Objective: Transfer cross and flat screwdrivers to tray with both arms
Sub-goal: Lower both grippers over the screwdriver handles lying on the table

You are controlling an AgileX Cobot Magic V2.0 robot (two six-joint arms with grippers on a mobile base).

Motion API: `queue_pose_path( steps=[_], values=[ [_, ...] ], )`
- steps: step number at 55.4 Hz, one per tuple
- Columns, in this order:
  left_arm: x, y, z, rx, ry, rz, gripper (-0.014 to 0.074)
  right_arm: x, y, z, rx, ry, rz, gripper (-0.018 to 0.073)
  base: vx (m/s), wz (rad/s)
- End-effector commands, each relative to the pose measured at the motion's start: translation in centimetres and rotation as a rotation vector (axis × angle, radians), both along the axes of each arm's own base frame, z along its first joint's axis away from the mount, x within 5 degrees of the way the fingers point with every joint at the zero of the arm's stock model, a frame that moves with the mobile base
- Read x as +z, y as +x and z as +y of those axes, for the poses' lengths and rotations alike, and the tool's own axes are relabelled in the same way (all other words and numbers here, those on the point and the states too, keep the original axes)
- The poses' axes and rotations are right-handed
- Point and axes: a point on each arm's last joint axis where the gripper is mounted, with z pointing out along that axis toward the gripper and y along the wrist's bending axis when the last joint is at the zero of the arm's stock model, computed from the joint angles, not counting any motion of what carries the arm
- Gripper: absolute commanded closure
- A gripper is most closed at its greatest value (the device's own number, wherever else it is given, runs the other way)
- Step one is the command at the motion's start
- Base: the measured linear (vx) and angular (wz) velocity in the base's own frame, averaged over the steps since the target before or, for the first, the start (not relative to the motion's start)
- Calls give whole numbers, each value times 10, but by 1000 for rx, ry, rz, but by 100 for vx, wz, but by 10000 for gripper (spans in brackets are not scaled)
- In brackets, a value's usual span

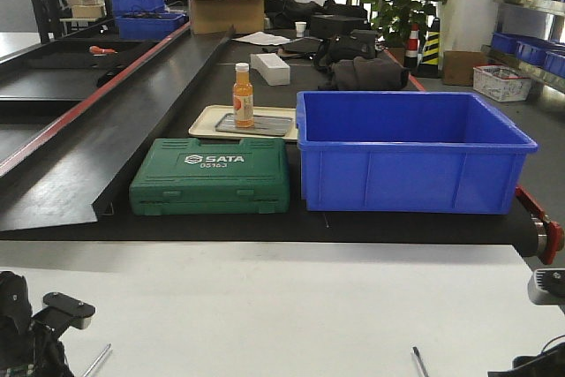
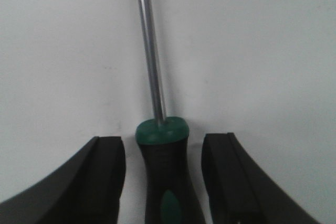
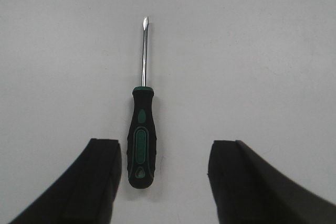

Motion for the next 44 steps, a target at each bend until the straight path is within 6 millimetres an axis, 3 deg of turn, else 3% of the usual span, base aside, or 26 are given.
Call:
queue_pose_path(
  steps=[1,18,28,35,44],
  values=[
    [22,6,0,12,-12,-71,142,17,6,-1,5,-9,-103,97,0,0],
    [21,9,0,14,-9,-107,142,-1,21,0,2,-5,-17,97,0,0],
    [20,9,0,13,-10,-100,142,-8,51,4,45,-32,84,97,0,0],
    [20,8,0,13,-10,-90,142,-12,79,17,101,-49,118,97,0,0],
    [20,8,0,24,-12,-89,142,-31,108,31,140,-58,205,97,0,0]
  ],
)
